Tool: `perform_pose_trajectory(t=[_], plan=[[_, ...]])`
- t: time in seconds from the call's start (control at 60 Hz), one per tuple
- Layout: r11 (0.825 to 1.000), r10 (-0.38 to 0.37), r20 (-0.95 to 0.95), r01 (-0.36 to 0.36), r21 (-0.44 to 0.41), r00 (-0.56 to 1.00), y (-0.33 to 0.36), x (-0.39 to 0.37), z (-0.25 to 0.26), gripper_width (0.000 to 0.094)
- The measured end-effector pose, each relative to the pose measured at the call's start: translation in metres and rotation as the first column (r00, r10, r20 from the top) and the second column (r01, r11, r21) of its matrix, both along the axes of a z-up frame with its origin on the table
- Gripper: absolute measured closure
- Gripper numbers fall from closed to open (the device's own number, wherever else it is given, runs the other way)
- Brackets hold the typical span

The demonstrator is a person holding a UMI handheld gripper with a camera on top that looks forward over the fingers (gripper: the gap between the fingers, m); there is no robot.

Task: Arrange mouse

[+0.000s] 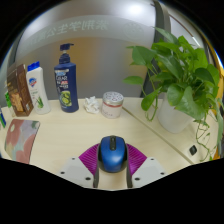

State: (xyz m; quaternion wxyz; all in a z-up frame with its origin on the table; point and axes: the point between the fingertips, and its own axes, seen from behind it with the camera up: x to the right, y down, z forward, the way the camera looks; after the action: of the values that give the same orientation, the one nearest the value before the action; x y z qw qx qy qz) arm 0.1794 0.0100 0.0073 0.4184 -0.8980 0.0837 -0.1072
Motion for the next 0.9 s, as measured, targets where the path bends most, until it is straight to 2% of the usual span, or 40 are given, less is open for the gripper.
perform_pose_trajectory(t=[0.1,0.2,0.283,0.367,0.417,0.517,0.617,0.717,0.85,0.9], plan=[[0.997,-0.033,0.038,0.030,0.078,0.999,-0.005,-0.015,0.055,0.0560],[0.976,-0.054,0.032,0.046,0.212,0.998,-0.003,-0.054,0.138,0.0559],[0.951,-0.013,0.010,0.009,0.310,1.000,0.010,-0.111,0.196,0.0559],[0.935,0.068,-0.019,-0.057,0.349,0.997,0.024,-0.185,0.214,0.0562],[0.938,0.120,-0.052,-0.096,0.334,0.991,0.034,-0.230,0.202,0.0561],[0.957,0.198,-0.118,-0.166,0.240,0.973,0.048,-0.303,0.137,0.0561],[0.975,0.203,-0.158,-0.185,0.121,0.966,0.053,-0.343,0.056,0.0558],[0.981,0.193,-0.163,-0.188,0.046,0.968,0.052,-0.354,0.003,0.0535],[0.980,0.199,-0.162,-0.200,0.013,0.966,0.049,-0.358,-0.015,0.0414],[0.980,0.199,-0.149,-0.199,0.011,0.969,0.045,-0.357,-0.011,0.0309]])
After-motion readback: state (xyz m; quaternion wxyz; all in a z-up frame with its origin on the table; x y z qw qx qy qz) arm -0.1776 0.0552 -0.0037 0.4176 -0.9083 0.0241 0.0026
